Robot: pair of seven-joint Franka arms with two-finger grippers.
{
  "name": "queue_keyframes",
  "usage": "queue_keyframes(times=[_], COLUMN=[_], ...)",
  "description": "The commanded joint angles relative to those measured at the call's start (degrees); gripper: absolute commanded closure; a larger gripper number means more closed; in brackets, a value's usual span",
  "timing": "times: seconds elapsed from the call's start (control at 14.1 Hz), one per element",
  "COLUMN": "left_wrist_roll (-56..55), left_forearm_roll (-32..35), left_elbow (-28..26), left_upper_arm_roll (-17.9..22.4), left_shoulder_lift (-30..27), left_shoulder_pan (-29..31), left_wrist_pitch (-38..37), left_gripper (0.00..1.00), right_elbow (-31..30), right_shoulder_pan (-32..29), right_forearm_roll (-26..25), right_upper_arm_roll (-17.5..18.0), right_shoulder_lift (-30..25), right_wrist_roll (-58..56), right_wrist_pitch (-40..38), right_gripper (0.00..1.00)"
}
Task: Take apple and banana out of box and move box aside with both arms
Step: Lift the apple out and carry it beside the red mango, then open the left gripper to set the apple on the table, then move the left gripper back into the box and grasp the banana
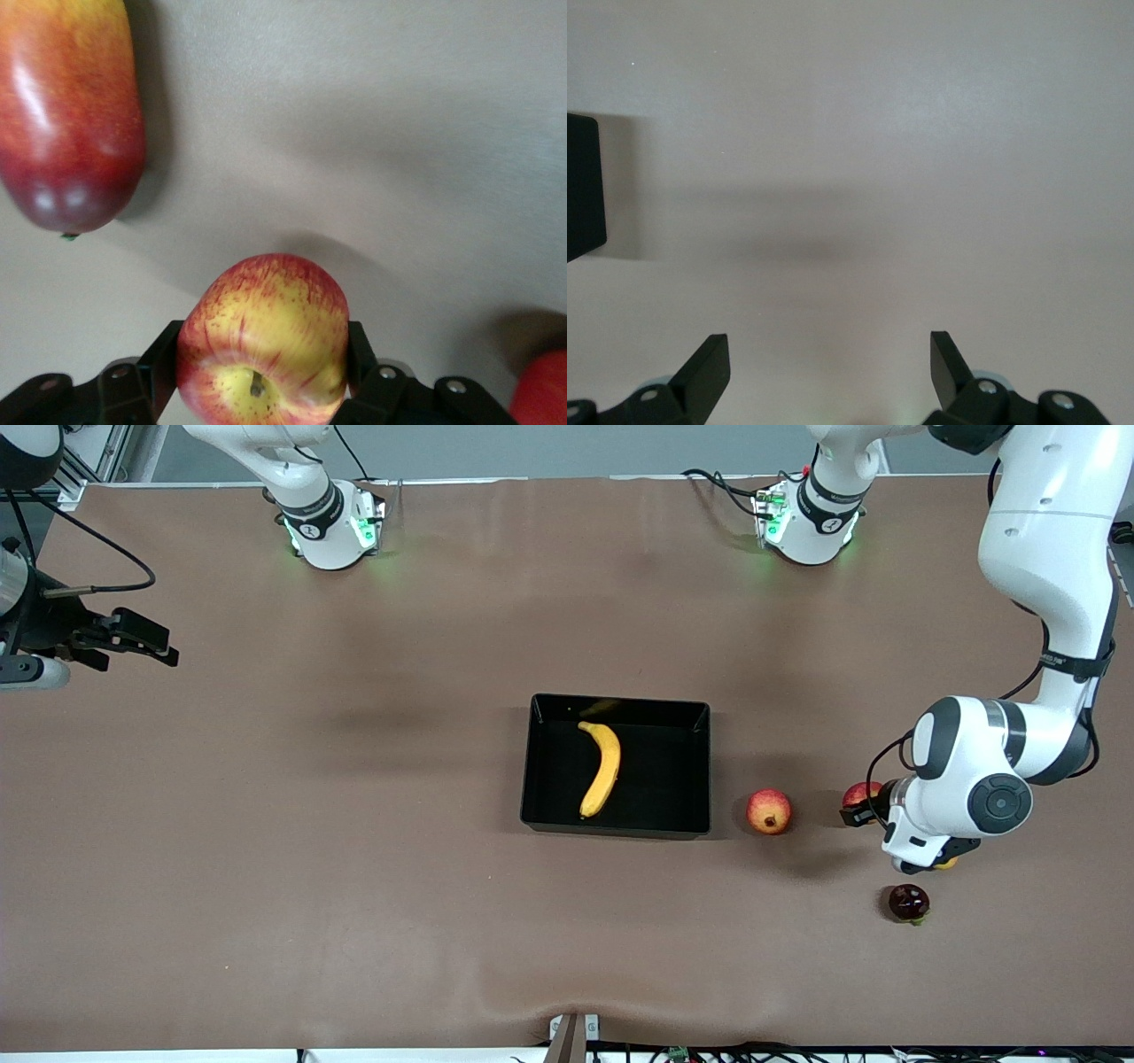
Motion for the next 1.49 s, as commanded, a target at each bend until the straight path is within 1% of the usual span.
queue_keyframes(times=[0.0,0.07,0.14,0.35,0.57,0.71,0.85,0.92,0.99,1.13,1.28,1.42], left_wrist_roll=[-0.2,-0.55,-0.9,-1.43,-1.43,-1.69,-2.83,-4.58,-7.03,-10.29,-13.54,-15.05], left_forearm_roll=[1.12,1.12,1.12,1.12,1.12,1.12,1.04,1.21,1.3,3.13,4.72,4.9], left_elbow=[-0.59,-0.59,-0.59,-0.24,0.37,0.46,0.72,0.81,1.25,3.0,4.5,4.5], left_upper_arm_roll=[-0.58,-0.58,-0.58,-0.75,-1.8,-4.52,-9.78,-12.24,-13.66,-13.5,-13.58,-13.58], left_shoulder_lift=[0.03,0.03,-0.14,-2.85,-8.12,-11.46,-12.71,-12.62,-12.36,-10.7,-7.19,-3.76], left_shoulder_pan=[0.31,0.14,0.05,-0.48,-1.35,-2.67,-4.42,-5.83,-8.02,-15.91,-19.97,-22.87], left_wrist_pitch=[1.5,1.59,1.6,0.19,-3.23,-6.12,-7.98,-8.16,-7.9,-7.46,-6.76,-0.9], left_gripper=[0.81,0.5,0.01,0.0,0.0,0.0,0.0,0.0,0.0,0.0,0.0,0.06], right_elbow=[-0.42,-0.42,-0.42,-0.42,-0.24,-0.25,0.45,0.98,1.25,1.86,1.69,1.6], right_shoulder_pan=[0.49,0.49,0.58,0.49,0.58,0.49,0.92,1.19,1.28,0.93,0.84,0.58], right_forearm_roll=[0.69,0.69,0.69,0.69,0.69,0.69,0.6,0.43,-0.1,-0.45,-1.33,-1.51], right_upper_arm_roll=[0.02,-0.07,-0.07,-0.07,-0.07,-0.07,0.02,0.1,0.11,-0.07,-0.07,-0.07], right_shoulder_lift=[-0.47,-0.39,-0.39,-0.39,-0.48,-0.39,-0.47,-0.48,-0.48,-0.3,-0.3,0.23], right_wrist_roll=[0.86,0.86,0.86,0.86,0.77,0.77,0.77,0.77,0.68,0.33,0.5,0.59], right_wrist_pitch=[-0.24,-0.15,-0.06,-0.06,0.02,0.02,0.03,0.02,0.2,0.2,-0.33,-0.33], right_gripper=[0.0,0.0,0.0,0.0,0.0,0.0,0.0,0.0,0.0,0.0,0.0,0.0])
